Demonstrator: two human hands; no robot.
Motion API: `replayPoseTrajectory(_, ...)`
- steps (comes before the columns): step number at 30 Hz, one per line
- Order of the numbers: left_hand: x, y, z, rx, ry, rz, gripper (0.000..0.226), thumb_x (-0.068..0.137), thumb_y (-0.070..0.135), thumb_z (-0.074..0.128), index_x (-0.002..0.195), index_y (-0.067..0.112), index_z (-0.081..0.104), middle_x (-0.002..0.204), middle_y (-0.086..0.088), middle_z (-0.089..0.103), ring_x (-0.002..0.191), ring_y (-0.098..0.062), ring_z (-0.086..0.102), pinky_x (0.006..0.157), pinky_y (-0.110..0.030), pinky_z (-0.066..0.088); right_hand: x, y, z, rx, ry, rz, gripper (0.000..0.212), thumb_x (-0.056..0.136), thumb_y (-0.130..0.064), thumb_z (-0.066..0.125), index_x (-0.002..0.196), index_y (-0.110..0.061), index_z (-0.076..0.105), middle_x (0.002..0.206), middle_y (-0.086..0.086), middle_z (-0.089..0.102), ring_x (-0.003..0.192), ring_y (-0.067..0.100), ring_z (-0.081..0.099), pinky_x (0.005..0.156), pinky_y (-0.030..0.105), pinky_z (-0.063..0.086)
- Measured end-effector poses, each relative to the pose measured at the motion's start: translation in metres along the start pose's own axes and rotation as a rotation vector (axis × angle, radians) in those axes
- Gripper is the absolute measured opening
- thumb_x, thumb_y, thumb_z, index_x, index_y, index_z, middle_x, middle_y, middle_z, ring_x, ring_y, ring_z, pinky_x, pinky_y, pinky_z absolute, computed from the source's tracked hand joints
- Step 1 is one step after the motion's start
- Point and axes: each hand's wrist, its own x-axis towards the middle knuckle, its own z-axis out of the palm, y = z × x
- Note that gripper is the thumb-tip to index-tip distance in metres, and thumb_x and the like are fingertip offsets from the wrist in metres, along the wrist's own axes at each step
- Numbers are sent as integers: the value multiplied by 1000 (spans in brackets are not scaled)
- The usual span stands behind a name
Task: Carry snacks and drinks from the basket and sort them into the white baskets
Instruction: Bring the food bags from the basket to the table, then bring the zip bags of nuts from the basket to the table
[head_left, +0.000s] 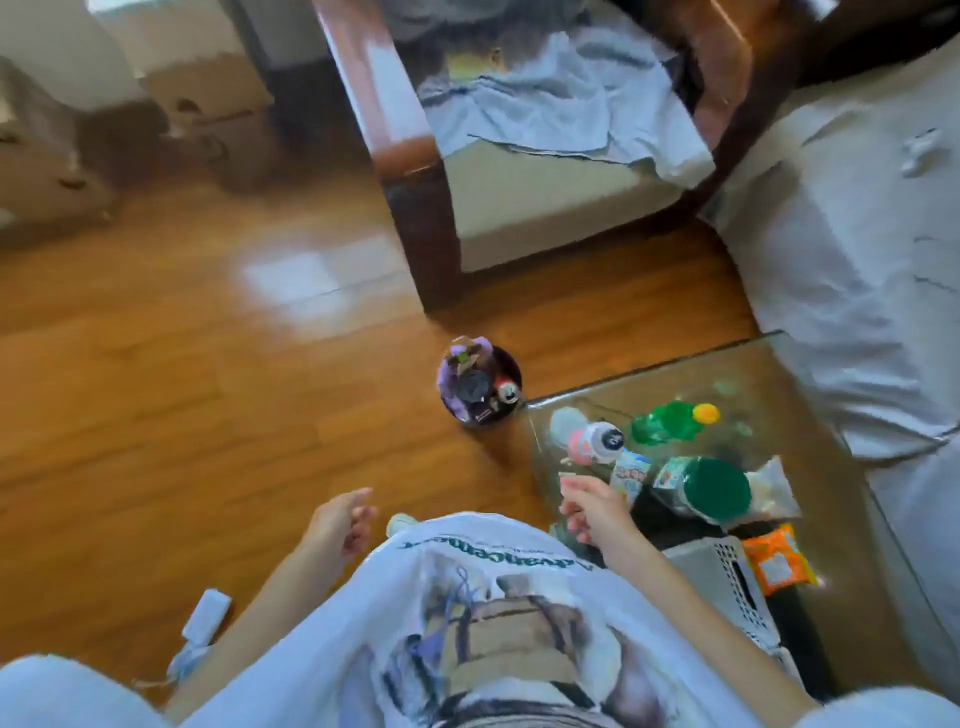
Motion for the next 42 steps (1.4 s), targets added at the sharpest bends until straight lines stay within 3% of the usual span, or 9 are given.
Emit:
replayPoseTrajectory(7,37,-32,-148,-277,78,-125,15,93,16,52,79,11,55,69,-5,50,45,-11,42,42,-20,35,2,-33,126,-247,-68,2,13,93,-13,50,104,-13,56,70,6,53,52,15,42,40,19,29)
replayPoseTrajectory(12,60,-36,-202,-419,105,-157,13,95,16,48,103,6,53,70,-5,48,54,-14,34,48,-23,30,5,-54,190,-364,-71,28,14,93,-14,51,106,-14,55,72,7,54,52,15,45,32,13,32)
replayPoseTrajectory(20,88,24,-260,-582,117,-77,16,93,21,52,103,9,56,71,-3,53,53,-10,42,33,-11,35,35,-105,307,-628,-79,51,11,93,-12,49,103,-9,54,81,13,57,58,20,50,47,22,43)
replayPoseTrajectory(24,104,59,-303,-683,143,-54,16,95,20,49,106,10,56,70,-4,52,55,-12,41,47,-18,34,64,-137,376,-764,-198,-64,12,92,-1,49,103,-6,53,90,8,55,70,13,51,54,12,48)
replayPoseTrajectory(30,135,93,-385,-838,361,-150,29,94,17,51,120,5,58,67,-4,52,54,-12,41,47,-21,32,81,-191,518,-893,-172,-21,14,88,-9,58,102,-5,60,97,19,62,89,35,63,85,43,53)
replayPoseTrajectory(32,142,94,-410,-892,400,-174,30,94,17,51,121,4,57,67,-3,52,54,-12,41,40,-18,33,76,-212,570,-996,-226,-60,14,90,-11,56,102,-5,60,82,13,60,71,25,61,60,32,54)
replayPoseTrajectory(34,148,90,-430,-970,439,-203,32,94,16,52,122,2,56,68,-4,52,54,-13,41,33,-13,31,71,-231,625,-1100,-302,-122,15,92,-11,52,103,-5,59,67,7,53,55,17,49,48,24,38)
replayPoseTrajectory(38,156,76,-457,-1134,521,-309,17,93,15,52,108,8,58,68,-6,51,54,-14,40,33,-10,30,54,-259,729,-1237,-456,-207,7,92,-10,50,98,-10,54,62,5,50,52,16,45,52,22,32)
replayPoseTrajectory(42,165,62,-476,-1184,519,-436,19,93,17,52,75,13,54,67,-6,52,56,-16,42,50,-25,30,35,-270,822,-1353,-591,-315,9,94,-13,48,98,-14,55,65,2,55,57,14,52,55,23,38)
